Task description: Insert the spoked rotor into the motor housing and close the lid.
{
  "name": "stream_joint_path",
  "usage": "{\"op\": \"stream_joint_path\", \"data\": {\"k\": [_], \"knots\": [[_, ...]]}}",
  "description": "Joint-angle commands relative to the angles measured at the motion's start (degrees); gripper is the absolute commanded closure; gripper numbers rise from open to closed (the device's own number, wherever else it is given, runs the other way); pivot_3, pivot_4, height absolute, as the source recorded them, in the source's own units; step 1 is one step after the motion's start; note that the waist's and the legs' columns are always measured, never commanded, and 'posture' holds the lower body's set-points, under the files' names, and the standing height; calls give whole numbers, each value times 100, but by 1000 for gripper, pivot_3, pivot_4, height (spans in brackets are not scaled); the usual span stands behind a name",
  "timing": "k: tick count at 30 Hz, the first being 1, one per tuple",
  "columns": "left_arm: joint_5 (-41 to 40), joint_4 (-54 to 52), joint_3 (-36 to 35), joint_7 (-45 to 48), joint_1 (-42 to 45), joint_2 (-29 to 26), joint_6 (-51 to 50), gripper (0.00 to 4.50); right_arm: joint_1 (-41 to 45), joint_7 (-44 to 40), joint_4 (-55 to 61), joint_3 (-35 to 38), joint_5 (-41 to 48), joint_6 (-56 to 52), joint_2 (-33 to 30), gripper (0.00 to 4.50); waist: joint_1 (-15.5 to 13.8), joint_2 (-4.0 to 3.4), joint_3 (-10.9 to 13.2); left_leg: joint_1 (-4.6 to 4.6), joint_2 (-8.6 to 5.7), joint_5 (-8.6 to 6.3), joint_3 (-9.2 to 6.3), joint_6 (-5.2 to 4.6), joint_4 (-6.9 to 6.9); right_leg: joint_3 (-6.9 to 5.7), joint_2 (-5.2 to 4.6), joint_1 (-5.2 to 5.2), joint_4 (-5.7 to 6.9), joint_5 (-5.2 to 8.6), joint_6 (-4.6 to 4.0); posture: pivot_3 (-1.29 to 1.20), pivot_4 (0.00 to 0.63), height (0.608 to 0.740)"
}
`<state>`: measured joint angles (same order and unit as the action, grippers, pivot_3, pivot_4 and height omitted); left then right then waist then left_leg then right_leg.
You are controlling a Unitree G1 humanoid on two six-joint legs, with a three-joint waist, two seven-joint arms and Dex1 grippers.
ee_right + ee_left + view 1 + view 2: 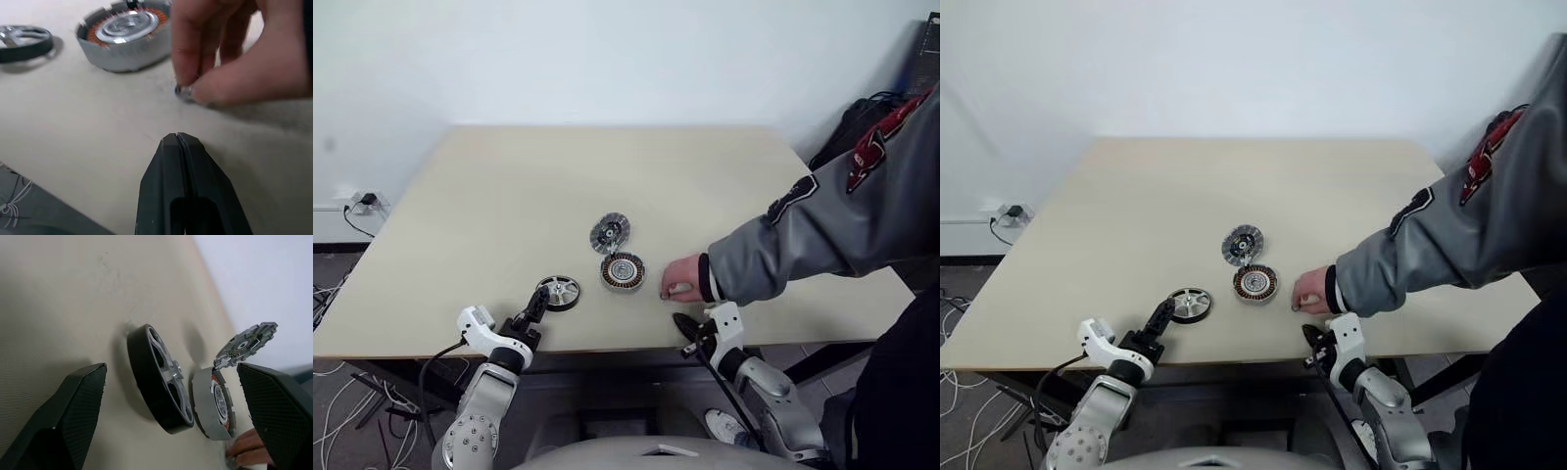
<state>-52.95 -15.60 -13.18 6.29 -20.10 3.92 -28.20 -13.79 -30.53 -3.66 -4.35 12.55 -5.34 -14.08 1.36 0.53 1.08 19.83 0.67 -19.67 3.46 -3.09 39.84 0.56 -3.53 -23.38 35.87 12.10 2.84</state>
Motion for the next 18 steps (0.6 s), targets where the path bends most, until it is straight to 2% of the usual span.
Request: {"op": "stream_joint_path", "data": {"k": [1, 7, 11, 17, 18], "knots": [[127, -80, 55, 79, 115, 50, 167, 0, 109, -105, -38, 142, 29, 294, -46, 4469, -1, -1, 0, 1, -4, 0, 0, 0, 0, 0, 0, 0, 0, 0, 0, 0, 0, 740], [1517, -242, 566, 454, 109, -411, 943, 0, 73, -93, 119, 342, 142, 302, -131, 4469, -2, -3, 0, 0, -12, 1, 0, 1, 0, 0, 1, 1, 0, 0, 0, 0, 0, 740], [1731, -358, 698, 672, 94, -452, 1212, 0, 50, -26, 401, 440, 233, 164, -129, 4469, -6, -6, -1, 1, -6, 1, 1, 2, 0, 1, 1, 0, 0, 0, -1, 0, 0, 740], [3178, -310, 1256, 707, 125, -753, 2107, 0, 107, 121, 1003, 474, 534, -276, 1, 4469, -17, -11, -1, 0, -3, 1, 1, 2, 0, 1, 1, 0, 2, -1, -1, 0, 0, 740], [3426, -263, 1350, 652, 152, -792, 2238, 0, 142, 148, 1032, 443, 530, -336, 16, 4297, -19, -11, -1, 0, -3, 1, 1, 2, 0, 1, 1, 0, 2, -1, -1, 0, 0, 740]]}}
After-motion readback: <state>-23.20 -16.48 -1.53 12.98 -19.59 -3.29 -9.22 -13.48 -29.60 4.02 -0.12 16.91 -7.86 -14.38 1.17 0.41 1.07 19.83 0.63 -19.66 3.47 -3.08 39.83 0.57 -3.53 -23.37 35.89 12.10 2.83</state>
